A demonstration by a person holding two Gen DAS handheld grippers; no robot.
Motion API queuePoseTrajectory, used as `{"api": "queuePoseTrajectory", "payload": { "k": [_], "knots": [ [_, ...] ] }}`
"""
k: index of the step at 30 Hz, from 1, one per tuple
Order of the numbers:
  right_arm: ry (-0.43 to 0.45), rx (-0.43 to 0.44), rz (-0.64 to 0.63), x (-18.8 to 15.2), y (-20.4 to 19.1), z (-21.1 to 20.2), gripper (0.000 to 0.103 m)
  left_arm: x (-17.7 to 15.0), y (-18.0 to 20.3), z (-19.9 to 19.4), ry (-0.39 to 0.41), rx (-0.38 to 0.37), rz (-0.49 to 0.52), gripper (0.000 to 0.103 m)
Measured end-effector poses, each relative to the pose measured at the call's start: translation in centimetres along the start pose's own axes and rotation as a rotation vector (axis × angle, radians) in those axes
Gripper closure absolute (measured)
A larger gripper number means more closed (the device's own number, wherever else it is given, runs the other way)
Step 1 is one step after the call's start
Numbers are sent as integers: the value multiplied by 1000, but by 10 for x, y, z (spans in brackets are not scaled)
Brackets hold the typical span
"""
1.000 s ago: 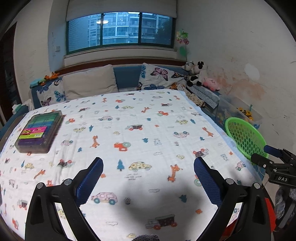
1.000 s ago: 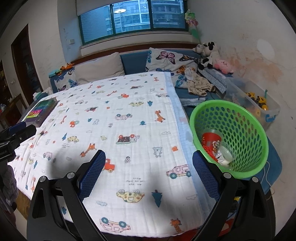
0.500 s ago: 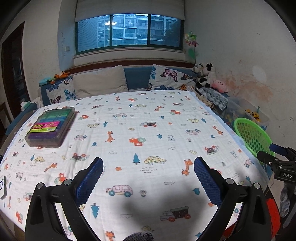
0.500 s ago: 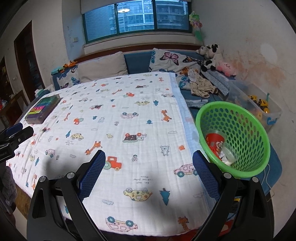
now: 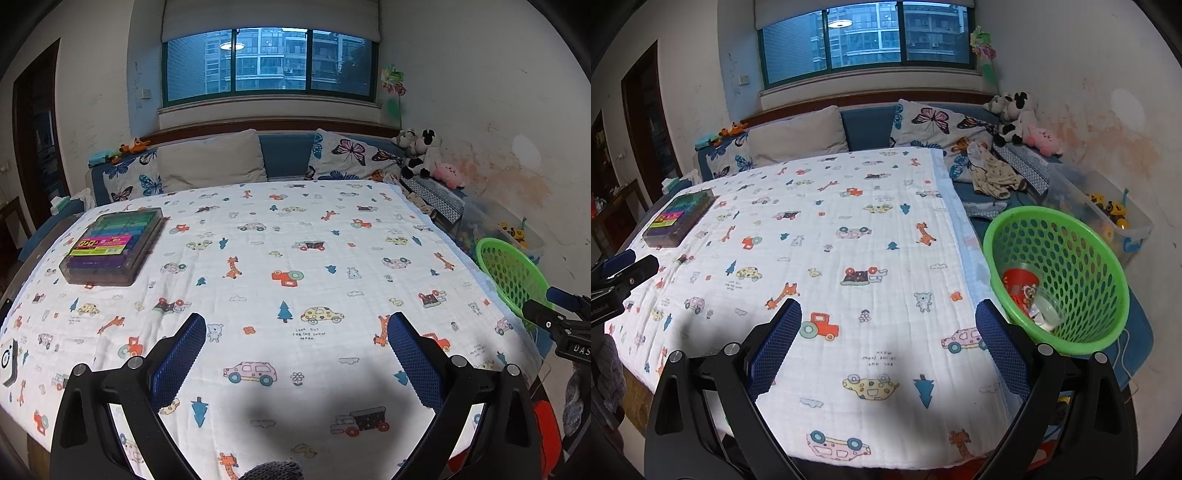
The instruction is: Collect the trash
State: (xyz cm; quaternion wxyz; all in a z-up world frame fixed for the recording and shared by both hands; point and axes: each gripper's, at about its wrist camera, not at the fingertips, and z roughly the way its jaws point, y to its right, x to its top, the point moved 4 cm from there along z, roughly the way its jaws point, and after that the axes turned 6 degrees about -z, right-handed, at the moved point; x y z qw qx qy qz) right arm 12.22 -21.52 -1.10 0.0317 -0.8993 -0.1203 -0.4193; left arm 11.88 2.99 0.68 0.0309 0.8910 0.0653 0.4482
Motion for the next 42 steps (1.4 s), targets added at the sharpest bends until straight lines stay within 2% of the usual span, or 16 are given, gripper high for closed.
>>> {"api": "queuePoseTrajectory", "payload": {
  "k": [24, 42],
  "knots": [
    [19, 9, 15, 0, -6, -3, 4, 7, 1, -4, 52, 72, -24, 7],
    [21, 8, 16, 2, -8, -2, 4, 11, 1, -5, 59, 83, -34, 7]
  ]
}}
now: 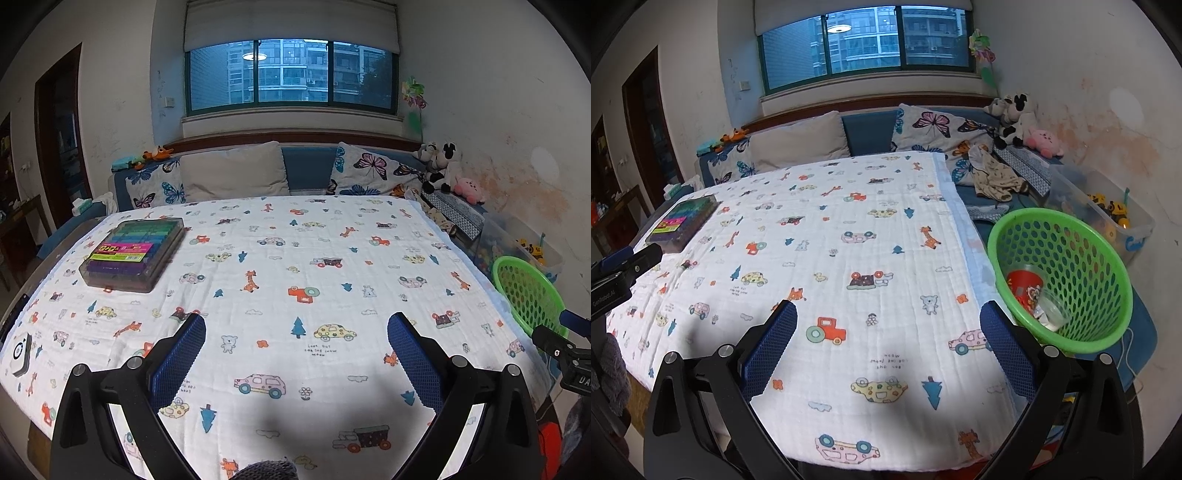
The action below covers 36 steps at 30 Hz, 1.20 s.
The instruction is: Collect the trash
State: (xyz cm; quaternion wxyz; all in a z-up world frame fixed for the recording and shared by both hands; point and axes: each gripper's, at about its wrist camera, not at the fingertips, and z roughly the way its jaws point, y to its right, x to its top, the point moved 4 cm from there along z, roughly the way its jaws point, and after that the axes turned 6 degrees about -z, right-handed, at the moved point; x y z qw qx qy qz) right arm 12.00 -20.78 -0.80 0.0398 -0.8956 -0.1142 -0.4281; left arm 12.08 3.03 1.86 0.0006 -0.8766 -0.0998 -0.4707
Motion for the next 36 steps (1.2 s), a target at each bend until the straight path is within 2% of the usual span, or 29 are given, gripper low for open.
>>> {"api": "queuePoseTrajectory", "payload": {
  "k": [36],
  "knots": [
    [7, -8, -3, 1, -3, -4, 4, -1, 1, -2, 11, 5, -7, 7]
  ]
}}
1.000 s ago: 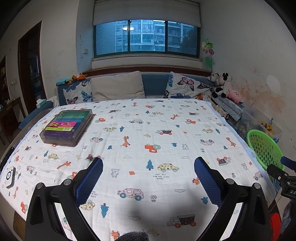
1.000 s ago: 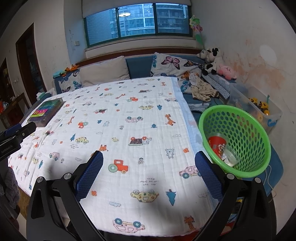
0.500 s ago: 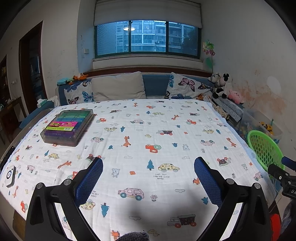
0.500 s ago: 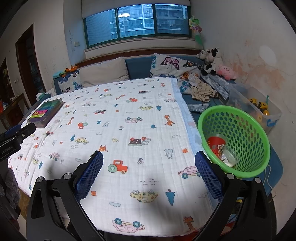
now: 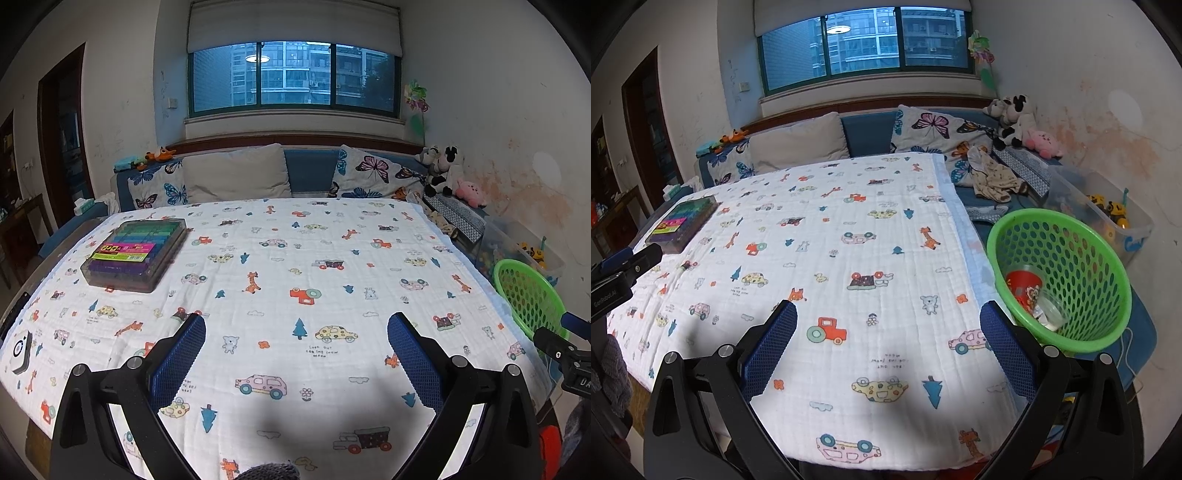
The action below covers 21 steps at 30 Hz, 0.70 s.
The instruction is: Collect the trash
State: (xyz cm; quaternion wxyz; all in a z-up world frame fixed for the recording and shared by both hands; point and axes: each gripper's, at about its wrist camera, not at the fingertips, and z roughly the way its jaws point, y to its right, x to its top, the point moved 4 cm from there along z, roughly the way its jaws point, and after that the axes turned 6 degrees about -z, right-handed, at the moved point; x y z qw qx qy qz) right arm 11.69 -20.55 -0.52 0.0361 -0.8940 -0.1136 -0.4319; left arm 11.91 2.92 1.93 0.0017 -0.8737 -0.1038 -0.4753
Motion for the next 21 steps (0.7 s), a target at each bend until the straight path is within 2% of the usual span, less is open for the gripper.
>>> {"api": "queuePoseTrajectory", "payload": {
  "k": [21],
  "knots": [
    [3, 1, 8, -2, 1, 1, 4, -2, 4, 0, -7, -4, 2, 7]
  ]
}}
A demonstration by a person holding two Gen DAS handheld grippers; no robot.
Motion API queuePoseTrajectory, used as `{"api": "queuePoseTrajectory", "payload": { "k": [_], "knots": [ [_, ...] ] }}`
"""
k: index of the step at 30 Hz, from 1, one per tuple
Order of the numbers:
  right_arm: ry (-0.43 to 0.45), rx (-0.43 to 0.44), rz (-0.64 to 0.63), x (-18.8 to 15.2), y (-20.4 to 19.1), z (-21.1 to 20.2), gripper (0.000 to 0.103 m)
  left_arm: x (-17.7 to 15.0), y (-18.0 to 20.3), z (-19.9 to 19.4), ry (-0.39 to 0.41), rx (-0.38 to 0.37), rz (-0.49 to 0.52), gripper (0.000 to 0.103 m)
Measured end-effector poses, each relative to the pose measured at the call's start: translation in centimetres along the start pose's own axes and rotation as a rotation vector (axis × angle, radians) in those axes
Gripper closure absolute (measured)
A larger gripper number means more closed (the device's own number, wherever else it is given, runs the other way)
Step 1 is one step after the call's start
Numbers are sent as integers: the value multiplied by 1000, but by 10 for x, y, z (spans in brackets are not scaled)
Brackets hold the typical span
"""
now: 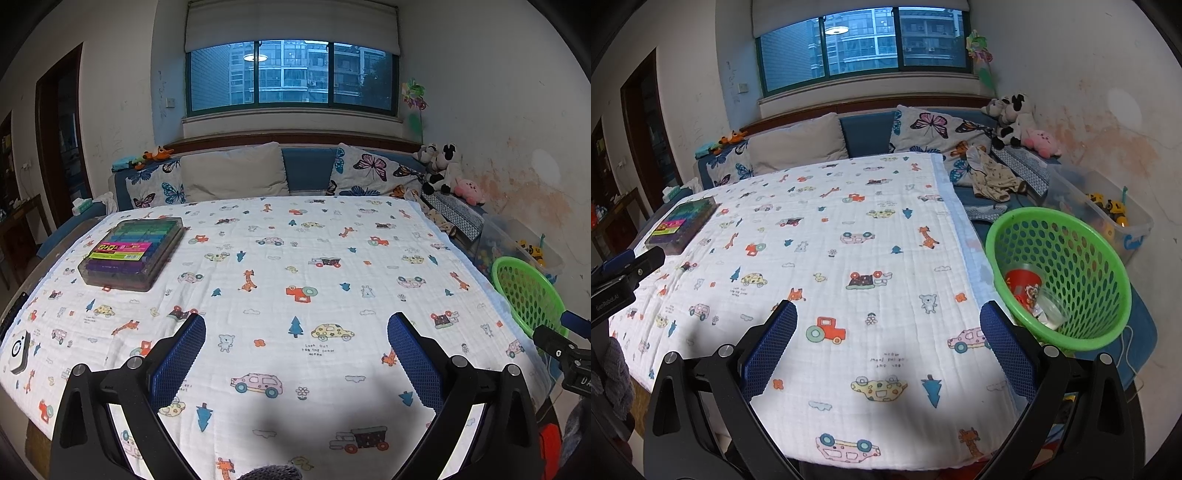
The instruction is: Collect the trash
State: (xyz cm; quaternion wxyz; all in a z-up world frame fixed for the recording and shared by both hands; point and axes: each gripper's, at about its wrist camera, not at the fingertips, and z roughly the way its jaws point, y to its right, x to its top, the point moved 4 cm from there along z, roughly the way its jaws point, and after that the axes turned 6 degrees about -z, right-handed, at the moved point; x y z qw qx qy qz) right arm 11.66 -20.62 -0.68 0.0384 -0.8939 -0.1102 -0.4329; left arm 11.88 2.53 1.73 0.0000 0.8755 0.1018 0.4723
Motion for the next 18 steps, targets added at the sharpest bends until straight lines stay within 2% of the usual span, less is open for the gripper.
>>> {"api": "queuePoseTrajectory", "payload": {
  "k": [18],
  "knots": [
    [-1, 4, 2, -1, 0, 1, 4, -4, 4, 3, -4, -9, 9, 7]
  ]
}}
